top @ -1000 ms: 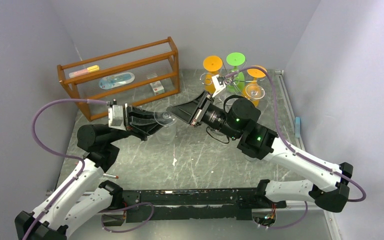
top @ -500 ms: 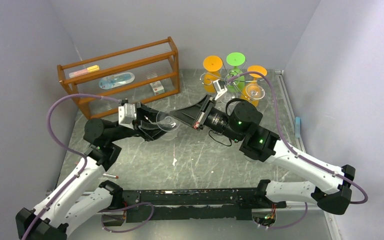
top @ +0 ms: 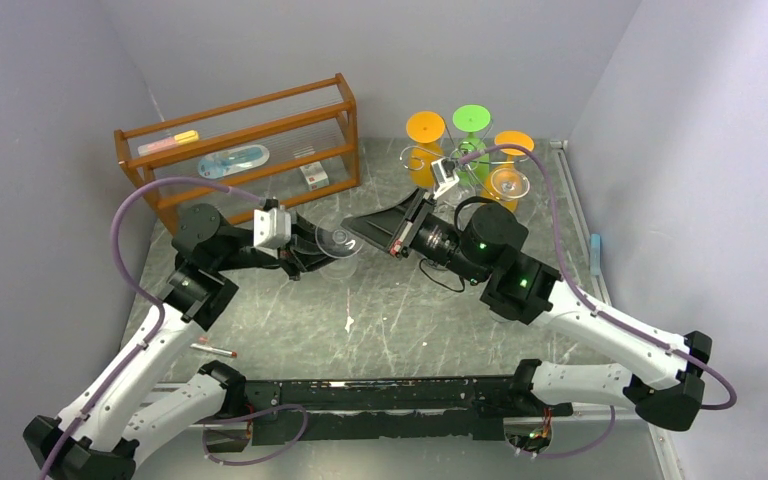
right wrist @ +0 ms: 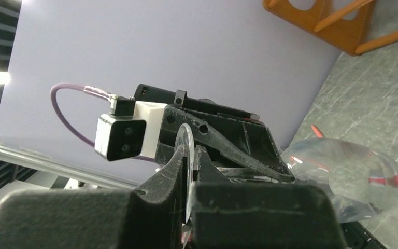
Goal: Place the wine glass upside down on the wine glass rack
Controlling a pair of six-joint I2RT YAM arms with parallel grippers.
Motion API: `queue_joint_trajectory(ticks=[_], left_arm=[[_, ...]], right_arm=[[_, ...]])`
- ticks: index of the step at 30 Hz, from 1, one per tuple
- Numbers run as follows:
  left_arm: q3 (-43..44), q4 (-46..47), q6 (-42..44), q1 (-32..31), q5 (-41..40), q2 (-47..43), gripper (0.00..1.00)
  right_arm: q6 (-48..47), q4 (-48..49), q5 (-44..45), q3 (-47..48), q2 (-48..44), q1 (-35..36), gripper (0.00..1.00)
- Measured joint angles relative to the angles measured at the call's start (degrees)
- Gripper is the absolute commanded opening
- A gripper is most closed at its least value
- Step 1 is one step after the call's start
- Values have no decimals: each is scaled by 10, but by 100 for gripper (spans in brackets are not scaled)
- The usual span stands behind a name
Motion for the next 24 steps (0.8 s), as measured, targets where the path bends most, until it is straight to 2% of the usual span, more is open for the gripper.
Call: queue_joint_trajectory(ticks=[1,2,6,9,16,24], left_arm=[[4,-12,14,0,5,1,5],[5,-17,26,-1,9,2,5],[1,-15,28,-2,7,-1,5],[-20,-6,5,-1,-16,-9,5],[-52,21,-51,-1,-80,-3,5],[-54,114,-111,-1,-102,85,5]], right_arm=[[2,0,2,-2,0,-1,0],[4,-1,3,-3,0,-2,6],[4,2,5,-4,0,-3,52],[-5,8,14,-7,-9,-2,66],[-79,-51,111,-5,-55,-1,71],[-192,-99,258,0,-152,-1,71]])
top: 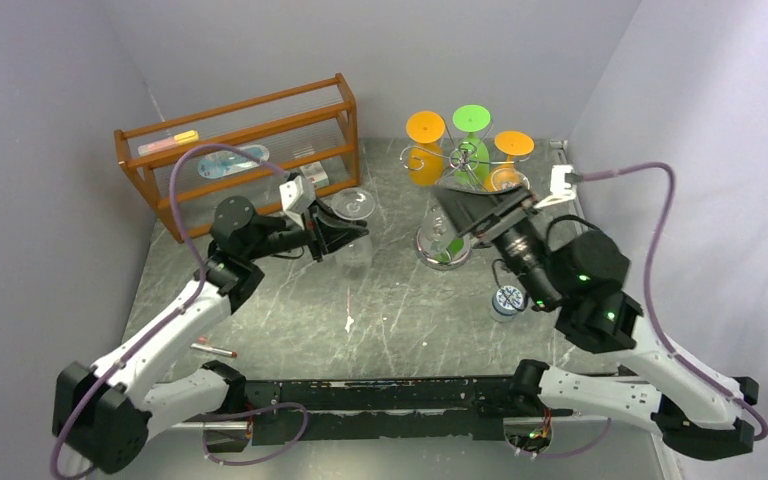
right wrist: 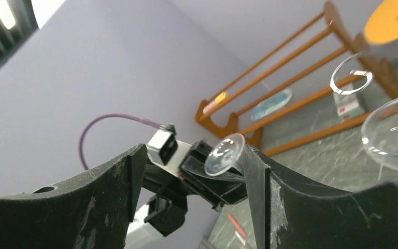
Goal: Place the wine glass upside down on the wine glass rack
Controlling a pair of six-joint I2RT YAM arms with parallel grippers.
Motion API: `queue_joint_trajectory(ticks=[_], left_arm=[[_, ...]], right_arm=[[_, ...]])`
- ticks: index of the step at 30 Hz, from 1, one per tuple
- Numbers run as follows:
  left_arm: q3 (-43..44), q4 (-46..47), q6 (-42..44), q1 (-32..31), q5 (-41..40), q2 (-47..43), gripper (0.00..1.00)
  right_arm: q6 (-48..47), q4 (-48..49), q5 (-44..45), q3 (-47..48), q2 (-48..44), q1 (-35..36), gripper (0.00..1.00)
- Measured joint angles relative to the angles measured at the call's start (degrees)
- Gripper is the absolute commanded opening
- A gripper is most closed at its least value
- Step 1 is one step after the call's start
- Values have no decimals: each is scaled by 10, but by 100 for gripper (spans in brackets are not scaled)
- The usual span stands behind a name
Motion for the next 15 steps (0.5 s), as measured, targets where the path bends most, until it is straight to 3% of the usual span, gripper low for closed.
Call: queue_joint_trajectory(ticks=[7,15], left_arm=[[46,108,-36,-2,41,139,5],[170,182,-55,-20,60,286,5]], right_arm=[[-52,2,71,-8,-80,0,71],[-71,0,88,-9,-96,0,70]])
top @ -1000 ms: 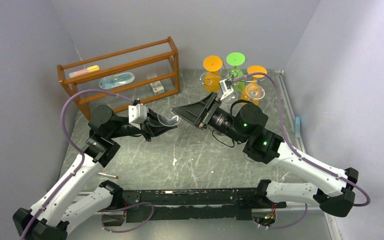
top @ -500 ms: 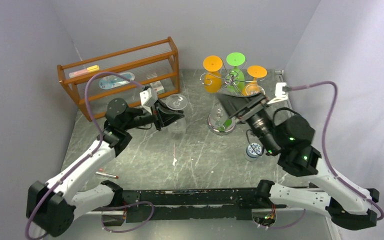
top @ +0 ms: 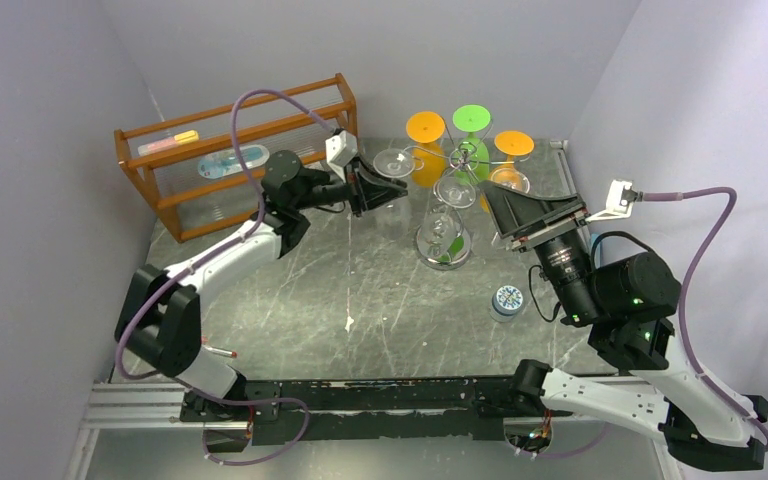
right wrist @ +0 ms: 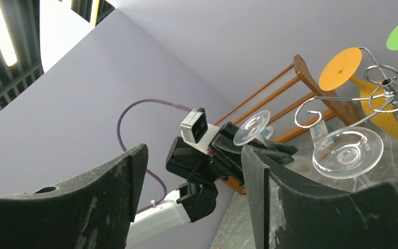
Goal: Place the wine glass upside down on the wine glass rack
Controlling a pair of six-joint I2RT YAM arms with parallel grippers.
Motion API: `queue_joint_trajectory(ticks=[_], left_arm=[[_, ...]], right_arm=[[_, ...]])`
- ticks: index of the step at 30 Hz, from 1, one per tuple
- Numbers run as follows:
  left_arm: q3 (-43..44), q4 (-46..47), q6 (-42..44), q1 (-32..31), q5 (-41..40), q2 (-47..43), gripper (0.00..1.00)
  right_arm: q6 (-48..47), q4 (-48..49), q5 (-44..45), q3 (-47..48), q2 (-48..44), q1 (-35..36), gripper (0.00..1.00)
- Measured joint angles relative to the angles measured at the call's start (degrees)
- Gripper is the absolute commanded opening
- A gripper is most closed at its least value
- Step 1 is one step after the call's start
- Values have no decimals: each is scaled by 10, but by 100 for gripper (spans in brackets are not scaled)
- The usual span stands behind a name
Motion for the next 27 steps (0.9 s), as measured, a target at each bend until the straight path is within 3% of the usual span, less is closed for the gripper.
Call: queue_joint_trajectory(ticks=[14,27], left_arm=[[67,4,10,-45,-10,99,5],[108,-68,73,-62,-110,134,5]], right_arm=[[3,-7,2,-2,9,0,68],[7,-7,2,-11,6,0,67]])
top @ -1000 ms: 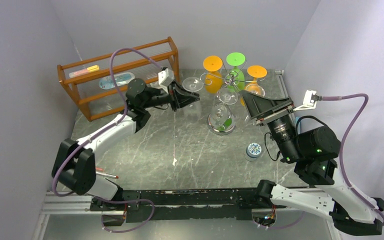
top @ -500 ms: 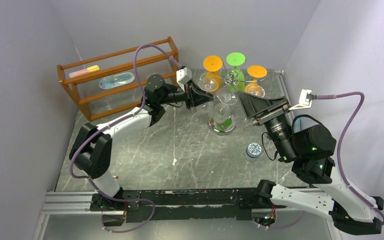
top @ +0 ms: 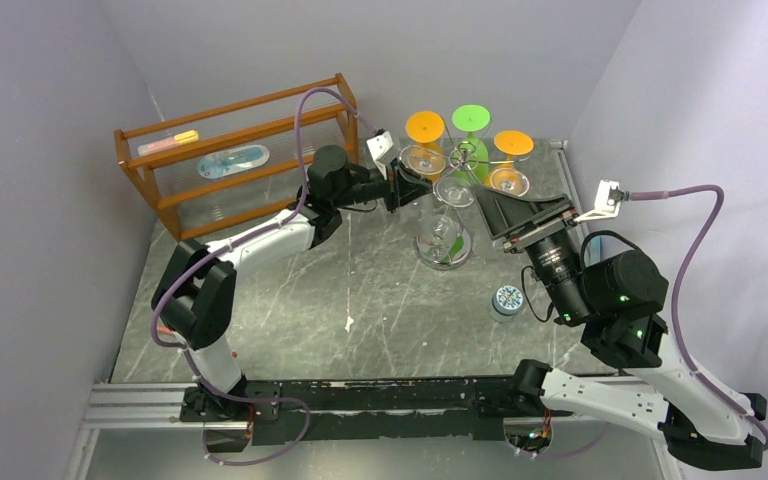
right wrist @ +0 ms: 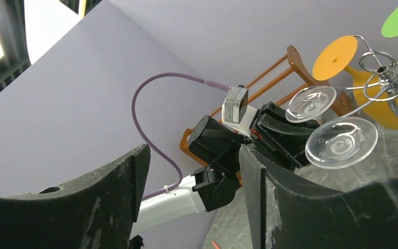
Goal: Place the wine glass upside down on the wine glass rack
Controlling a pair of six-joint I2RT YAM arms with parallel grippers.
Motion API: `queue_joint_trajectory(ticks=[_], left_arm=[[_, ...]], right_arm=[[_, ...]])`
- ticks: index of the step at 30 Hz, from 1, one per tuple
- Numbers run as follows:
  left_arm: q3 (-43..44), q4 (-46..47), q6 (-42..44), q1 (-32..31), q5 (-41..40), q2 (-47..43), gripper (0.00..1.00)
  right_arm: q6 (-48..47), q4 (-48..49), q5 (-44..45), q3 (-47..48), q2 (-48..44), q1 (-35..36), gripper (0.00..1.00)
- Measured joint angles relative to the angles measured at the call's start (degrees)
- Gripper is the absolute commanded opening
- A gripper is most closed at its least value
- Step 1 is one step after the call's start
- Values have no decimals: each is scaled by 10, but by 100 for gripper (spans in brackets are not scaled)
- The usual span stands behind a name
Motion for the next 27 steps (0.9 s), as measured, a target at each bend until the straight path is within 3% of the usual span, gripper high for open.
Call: queue_joint_trajectory(ticks=[20,27], left_arm=[[23,-21,0,-10,-108,19,5],[22,-19,0,-29,-187,16,5]], right_arm=[[7,3,0,-12,0,0,65],[11,2,2,-16,1,0,64]])
